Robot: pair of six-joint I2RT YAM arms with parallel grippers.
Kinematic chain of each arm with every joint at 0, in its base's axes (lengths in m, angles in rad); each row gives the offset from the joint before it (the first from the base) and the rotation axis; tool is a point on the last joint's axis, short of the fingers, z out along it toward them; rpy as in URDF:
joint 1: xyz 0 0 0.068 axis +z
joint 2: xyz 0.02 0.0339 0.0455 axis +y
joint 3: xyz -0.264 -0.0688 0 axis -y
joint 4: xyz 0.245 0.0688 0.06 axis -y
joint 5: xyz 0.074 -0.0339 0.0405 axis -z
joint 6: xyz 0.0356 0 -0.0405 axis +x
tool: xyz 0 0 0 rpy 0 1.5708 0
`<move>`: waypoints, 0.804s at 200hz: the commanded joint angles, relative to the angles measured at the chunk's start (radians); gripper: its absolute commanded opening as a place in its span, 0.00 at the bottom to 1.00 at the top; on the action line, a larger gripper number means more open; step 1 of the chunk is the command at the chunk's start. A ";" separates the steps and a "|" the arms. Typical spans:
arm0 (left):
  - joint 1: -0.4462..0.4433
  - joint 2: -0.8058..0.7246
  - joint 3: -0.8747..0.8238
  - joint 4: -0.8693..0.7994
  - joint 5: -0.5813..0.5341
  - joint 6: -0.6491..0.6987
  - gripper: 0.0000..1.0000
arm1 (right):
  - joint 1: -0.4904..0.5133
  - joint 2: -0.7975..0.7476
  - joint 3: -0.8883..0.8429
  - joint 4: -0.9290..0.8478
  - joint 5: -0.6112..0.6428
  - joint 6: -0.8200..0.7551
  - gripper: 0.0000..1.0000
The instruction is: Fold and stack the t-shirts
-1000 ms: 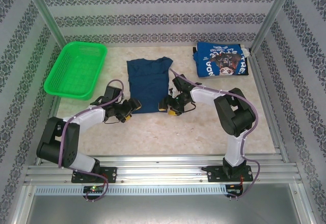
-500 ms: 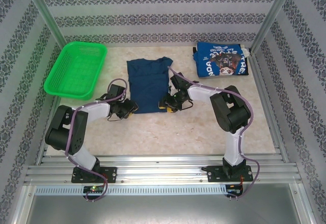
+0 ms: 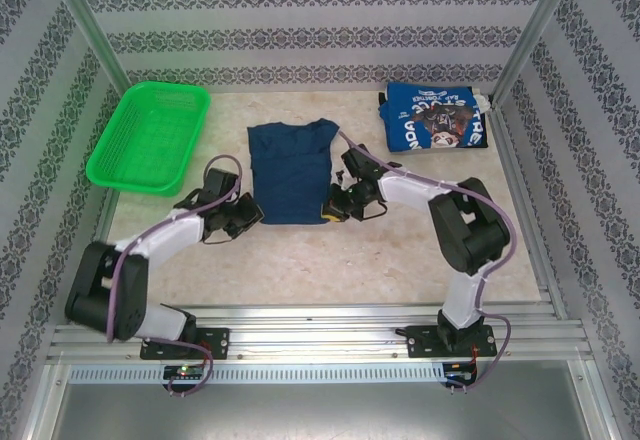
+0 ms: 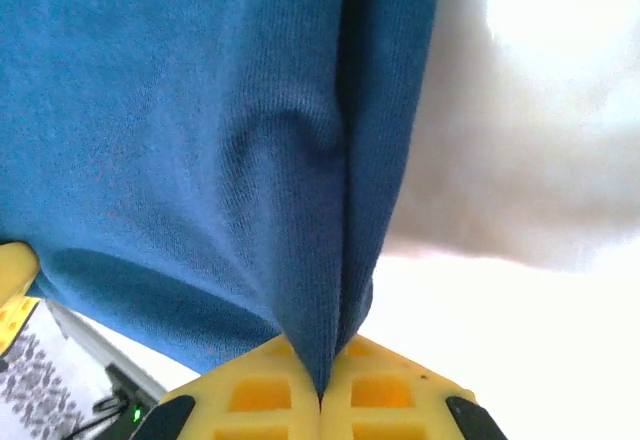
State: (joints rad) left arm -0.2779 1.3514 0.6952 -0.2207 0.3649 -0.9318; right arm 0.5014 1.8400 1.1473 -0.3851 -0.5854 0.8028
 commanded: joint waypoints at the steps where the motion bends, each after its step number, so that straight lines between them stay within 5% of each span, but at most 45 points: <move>1: -0.030 -0.124 -0.063 -0.151 -0.016 -0.039 0.00 | 0.010 -0.110 -0.090 -0.056 -0.022 0.075 0.00; 58: -0.067 -0.368 -0.046 -0.361 -0.022 -0.101 0.00 | 0.128 -0.285 -0.183 -0.098 -0.061 0.267 0.00; 103: -0.051 -0.260 0.136 -0.342 0.032 -0.058 0.00 | 0.102 -0.252 0.088 -0.289 0.001 0.155 0.02; 161: 0.089 -0.098 0.308 -0.296 0.132 0.012 0.00 | 0.023 -0.121 0.333 -0.372 -0.032 0.075 0.03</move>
State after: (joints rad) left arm -0.2390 1.2018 0.9554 -0.5358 0.4400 -0.9684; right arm 0.5446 1.6588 1.4044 -0.6697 -0.6113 0.9356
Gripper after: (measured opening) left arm 0.049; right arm 0.063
